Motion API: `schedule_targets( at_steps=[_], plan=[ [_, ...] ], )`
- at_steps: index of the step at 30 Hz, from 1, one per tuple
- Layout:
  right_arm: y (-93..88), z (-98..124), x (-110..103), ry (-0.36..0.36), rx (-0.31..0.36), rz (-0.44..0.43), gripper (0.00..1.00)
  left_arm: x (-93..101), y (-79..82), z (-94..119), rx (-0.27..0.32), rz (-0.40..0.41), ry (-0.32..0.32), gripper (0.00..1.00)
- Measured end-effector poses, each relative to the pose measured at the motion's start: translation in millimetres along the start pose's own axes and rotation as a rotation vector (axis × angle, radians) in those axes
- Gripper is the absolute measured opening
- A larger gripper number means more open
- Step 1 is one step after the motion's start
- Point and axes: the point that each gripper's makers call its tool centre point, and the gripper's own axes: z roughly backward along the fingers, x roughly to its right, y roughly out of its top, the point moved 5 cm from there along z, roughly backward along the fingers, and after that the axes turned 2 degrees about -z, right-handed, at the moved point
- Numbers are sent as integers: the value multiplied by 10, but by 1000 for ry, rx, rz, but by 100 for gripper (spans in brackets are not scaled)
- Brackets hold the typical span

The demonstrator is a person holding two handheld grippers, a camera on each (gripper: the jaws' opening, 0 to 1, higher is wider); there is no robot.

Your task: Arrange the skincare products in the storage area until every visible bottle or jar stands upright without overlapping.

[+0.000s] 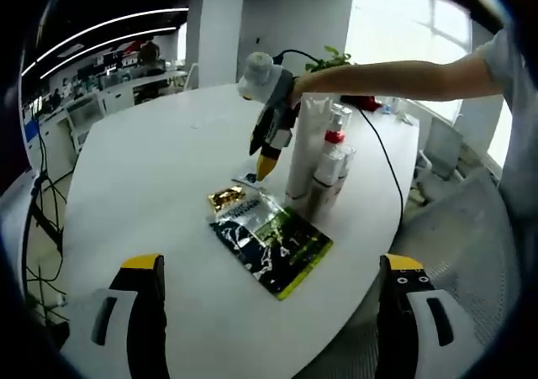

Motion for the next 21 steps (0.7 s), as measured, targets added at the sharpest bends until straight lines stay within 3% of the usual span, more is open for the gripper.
schedule_targets(
  at_steps=[4, 8, 14, 21],
  plan=[
    [4, -34, -18, -2, -28, -15, 55, -1, 3, -1, 1, 2, -1, 98],
    [-34, -68, -23, -1, -87, -31, 60, -16, 0, 5, 1, 6, 3, 98],
    [37, -87, -11, -20, -89, -53, 57, -19, 11, 17, 7, 6, 5, 98],
    [96, -145, -50, -74, -138, 35, 56, -20, 10, 21, 5, 9, 4, 98]
  ],
)
